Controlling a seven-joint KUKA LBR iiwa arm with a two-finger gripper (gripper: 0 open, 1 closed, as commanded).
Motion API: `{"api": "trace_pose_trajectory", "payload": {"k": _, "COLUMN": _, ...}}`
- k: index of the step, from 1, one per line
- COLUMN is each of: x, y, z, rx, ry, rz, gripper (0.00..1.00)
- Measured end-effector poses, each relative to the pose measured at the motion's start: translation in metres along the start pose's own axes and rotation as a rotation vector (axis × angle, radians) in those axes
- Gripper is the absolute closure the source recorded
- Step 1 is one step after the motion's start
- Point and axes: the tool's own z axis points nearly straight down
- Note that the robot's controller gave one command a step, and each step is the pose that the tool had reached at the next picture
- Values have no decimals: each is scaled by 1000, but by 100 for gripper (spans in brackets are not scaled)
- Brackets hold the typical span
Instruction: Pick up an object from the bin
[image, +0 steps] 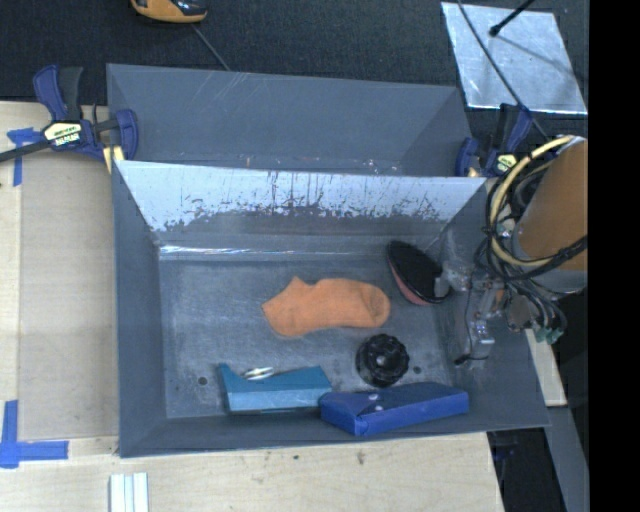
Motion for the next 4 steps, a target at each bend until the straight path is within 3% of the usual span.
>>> {"api": "trace_pose_trajectory", "payload": {"k": 1, "x": -42, "y": 15, "z": 44, "rx": 3, "ry": -11, "rz": -62, "gripper": 0}}
{"api": "trace_pose_trajectory", "payload": {"k": 2, "x": -14, "y": 77, "z": 110, "rx": -1, "ry": 0, "rz": -18, "gripper": 100}}
{"api": "trace_pose_trajectory", "payload": {"k": 3, "x": -14, "y": 77, "z": 110, "rx": -1, "ry": 0, "rz": -18, "gripper": 100}}
{"api": "trace_pose_trajectory", "payload": {"k": 4, "x": 5, "y": 101, "z": -50, "rx": 0, "ry": -4, "rz": -46, "gripper": 100}}
